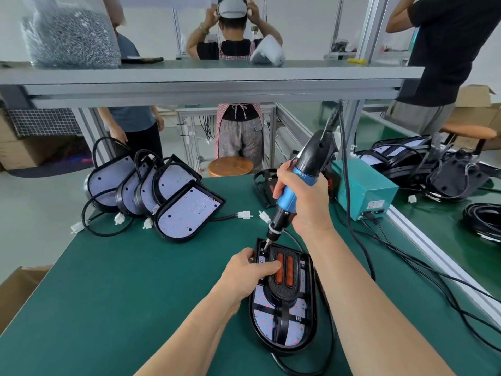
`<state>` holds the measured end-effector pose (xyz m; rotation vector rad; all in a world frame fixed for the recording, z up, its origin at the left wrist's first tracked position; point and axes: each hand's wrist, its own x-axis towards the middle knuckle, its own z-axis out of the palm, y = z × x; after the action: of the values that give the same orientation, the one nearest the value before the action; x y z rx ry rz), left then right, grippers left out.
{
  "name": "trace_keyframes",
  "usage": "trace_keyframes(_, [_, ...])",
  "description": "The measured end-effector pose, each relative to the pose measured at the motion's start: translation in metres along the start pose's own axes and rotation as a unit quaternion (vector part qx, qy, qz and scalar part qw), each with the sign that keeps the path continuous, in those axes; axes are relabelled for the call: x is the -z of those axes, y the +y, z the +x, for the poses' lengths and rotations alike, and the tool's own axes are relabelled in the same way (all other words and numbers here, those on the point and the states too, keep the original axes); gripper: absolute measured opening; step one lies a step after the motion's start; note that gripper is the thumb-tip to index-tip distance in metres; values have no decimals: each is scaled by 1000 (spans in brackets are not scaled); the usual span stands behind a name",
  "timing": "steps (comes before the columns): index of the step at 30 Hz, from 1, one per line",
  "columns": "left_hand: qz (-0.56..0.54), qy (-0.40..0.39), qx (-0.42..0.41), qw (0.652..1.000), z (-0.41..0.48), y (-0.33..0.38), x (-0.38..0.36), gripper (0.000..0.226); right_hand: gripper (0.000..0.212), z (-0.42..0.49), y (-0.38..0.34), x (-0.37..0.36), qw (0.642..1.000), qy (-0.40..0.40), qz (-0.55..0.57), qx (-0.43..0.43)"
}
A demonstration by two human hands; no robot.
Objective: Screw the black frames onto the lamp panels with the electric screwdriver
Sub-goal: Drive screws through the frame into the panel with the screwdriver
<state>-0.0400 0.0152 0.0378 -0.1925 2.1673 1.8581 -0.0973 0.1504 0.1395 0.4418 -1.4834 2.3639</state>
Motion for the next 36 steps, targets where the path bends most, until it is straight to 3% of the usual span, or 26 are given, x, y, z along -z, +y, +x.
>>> trace_keyframes(6, [8,-3,18,1000,-2,5,2,33,16,-3,-18,9,1000,-5,25,10])
trace_keyframes(10, [-3,-9,16,1000,-2,6,2,38,16,5,-43,34,990,24,136,6])
trace_keyframes(15, [7,2,17,1000,1,4,1,34,13,-6,-46,103,955,198,220,-20])
trace_keyframes(19, [99,-1,15,995,-3,10,4,38,15,-26,-32,161,915,315,248,-37])
trace_keyframes(21, [249,36,16,968,-5,18,2,61,15,-37,-22,184,894,348,276,-56])
trace_keyframes(23, [393,132,-31,909,-7,27,-4,77,14,-46,-12,201,877,365,306,-68])
trace_keyframes(25, [414,201,-165,872,-6,42,-17,59,13,-50,-5,210,862,368,341,-75])
trace_keyframes(28, [476,139,-282,822,5,66,-49,17,12,-50,-1,216,857,357,362,-87])
trace_keyframes(32, [636,16,-237,734,33,84,-91,19,18,-50,-1,219,858,340,375,-92])
trace_keyframes(36, [673,-26,-197,712,60,86,-111,16,18,-50,-1,223,857,333,381,-95])
